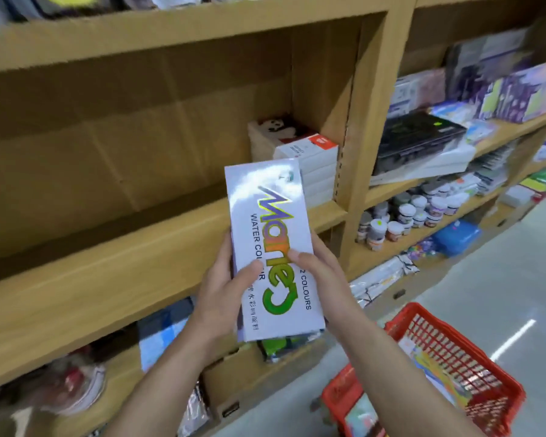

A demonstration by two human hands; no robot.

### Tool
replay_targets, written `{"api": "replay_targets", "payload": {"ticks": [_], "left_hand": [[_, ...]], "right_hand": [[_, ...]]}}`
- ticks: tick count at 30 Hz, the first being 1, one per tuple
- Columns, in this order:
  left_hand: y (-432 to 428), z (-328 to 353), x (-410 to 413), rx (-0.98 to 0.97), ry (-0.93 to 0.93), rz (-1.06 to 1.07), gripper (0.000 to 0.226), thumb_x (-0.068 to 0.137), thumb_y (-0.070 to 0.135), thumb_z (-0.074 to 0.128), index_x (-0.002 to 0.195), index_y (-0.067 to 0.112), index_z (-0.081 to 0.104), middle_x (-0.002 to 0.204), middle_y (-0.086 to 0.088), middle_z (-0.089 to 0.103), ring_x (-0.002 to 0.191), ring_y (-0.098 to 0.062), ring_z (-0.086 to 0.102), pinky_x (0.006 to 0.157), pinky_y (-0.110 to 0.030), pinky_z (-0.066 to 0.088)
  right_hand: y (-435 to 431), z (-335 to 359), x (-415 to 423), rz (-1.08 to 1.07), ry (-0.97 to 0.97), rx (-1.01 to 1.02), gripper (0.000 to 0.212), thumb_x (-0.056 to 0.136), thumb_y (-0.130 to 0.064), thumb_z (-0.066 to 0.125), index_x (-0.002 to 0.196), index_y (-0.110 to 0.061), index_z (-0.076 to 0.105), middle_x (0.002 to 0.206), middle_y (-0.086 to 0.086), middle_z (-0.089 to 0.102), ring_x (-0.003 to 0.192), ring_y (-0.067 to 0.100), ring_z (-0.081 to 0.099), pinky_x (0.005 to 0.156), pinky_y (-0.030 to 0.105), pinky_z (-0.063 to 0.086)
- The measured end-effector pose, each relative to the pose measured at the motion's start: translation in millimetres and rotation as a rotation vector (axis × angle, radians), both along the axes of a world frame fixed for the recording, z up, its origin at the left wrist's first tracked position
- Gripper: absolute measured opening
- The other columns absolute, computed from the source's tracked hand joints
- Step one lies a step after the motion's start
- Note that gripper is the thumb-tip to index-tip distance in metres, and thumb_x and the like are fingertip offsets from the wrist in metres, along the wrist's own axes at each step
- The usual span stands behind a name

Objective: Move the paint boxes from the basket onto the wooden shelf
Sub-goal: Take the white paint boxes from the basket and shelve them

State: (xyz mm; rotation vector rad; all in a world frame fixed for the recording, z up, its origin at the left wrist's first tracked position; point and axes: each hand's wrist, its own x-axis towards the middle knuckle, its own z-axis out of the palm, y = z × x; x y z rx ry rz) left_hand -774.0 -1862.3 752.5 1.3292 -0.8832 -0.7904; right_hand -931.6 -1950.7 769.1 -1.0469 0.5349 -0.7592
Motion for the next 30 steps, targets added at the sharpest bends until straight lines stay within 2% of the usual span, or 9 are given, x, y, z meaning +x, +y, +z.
{"api": "replay_targets", "payload": {"ticks": [3,6,10,15,18,22,24,26,30], "left_hand": [[-14.3,9.1,47.7,0.022,-0.087,0.057,0.051,0.080,0.044,0.071,0.130,0.036,0.060,0.116,0.005,0.078,0.100,-0.022,0.076,0.093,-0.055,0.057],[-31.8,12.8,87.3,0.033,-0.145,0.088,0.044,0.082,0.048,0.069,0.125,0.041,0.062,0.114,0.013,0.078,0.101,-0.013,0.076,0.100,-0.058,0.053],[-49.5,8.8,116.9,0.061,-0.129,0.077,0.046,0.083,0.057,0.068,0.127,0.046,0.060,0.118,0.012,0.077,0.108,-0.019,0.075,0.100,-0.057,0.053],[-57.4,-6.7,121.3,0.058,0.001,0.043,0.056,0.079,0.049,0.071,0.132,0.034,0.061,0.116,0.009,0.079,0.104,-0.015,0.076,0.089,-0.039,0.057],[-56.4,-11.0,119.5,0.033,0.138,0.024,0.060,0.083,0.036,0.068,0.139,0.018,0.058,0.112,0.006,0.080,0.099,-0.014,0.077,0.079,-0.024,0.056],[-41.5,-9.5,119.7,-0.001,0.136,-0.026,0.064,0.091,0.026,0.056,0.151,0.009,0.044,0.126,0.021,0.073,0.114,0.002,0.067,0.089,-0.013,0.049],[-21.1,-16.6,115.9,0.020,0.030,-0.085,0.071,0.092,0.034,0.063,0.156,0.020,0.036,0.147,0.021,0.057,0.132,0.003,0.055,0.100,-0.015,0.045],[-3.0,-29.0,108.9,0.127,-0.124,-0.138,0.090,0.083,0.043,0.076,0.159,0.035,0.027,0.149,0.022,0.056,0.135,0.000,0.054,0.105,-0.025,0.046],[-1.9,-35.5,100.4,0.340,-0.495,-0.049,0.102,0.059,0.054,0.082,0.147,0.049,0.032,0.109,0.050,0.063,0.105,0.002,0.071,0.085,-0.027,0.059]], "right_hand": [[-16.2,18.5,47.9,0.005,0.046,0.009,0.023,0.081,-0.020,0.070,0.101,-0.028,0.080,0.093,0.009,0.082,0.075,0.022,0.078,0.061,0.028,0.060],[-33.6,26.8,87.9,0.014,0.097,0.010,0.032,0.080,-0.022,0.072,0.111,-0.019,0.076,0.100,0.012,0.080,0.080,0.025,0.076,0.069,0.032,0.061],[-57.9,29.1,123.2,0.030,0.220,0.023,0.043,0.076,-0.030,0.077,0.114,-0.010,0.076,0.103,0.016,0.081,0.087,0.032,0.078,0.078,0.042,0.064],[-82.1,16.6,140.3,0.068,0.314,0.033,0.038,0.089,-0.033,0.072,0.117,-0.007,0.075,0.101,0.016,0.081,0.082,0.029,0.080,0.065,0.033,0.062],[-88.5,9.6,147.1,0.078,0.361,0.023,0.037,0.096,-0.031,0.066,0.123,-0.006,0.072,0.106,0.016,0.081,0.092,0.031,0.079,0.078,0.037,0.062],[-87.7,8.0,136.8,0.102,0.343,-0.046,0.031,0.098,-0.029,0.063,0.125,-0.016,0.070,0.109,0.010,0.081,0.103,0.032,0.077,0.091,0.047,0.061],[-72.9,2.2,117.8,0.060,0.285,-0.127,0.029,0.096,-0.033,0.064,0.124,-0.034,0.068,0.107,-0.010,0.081,0.100,0.013,0.077,0.075,0.027,0.064],[-54.4,-12.3,91.7,0.021,0.244,-0.285,0.037,0.092,-0.042,0.064,0.129,-0.043,0.065,0.119,-0.021,0.076,0.109,0.002,0.072,0.076,0.015,0.058],[-38.9,-47.1,57.6,0.092,0.373,-0.667,0.068,0.092,-0.051,0.067,0.153,-0.031,0.045,0.150,-0.008,0.056,0.138,0.014,0.054,0.105,0.039,0.050]]}}
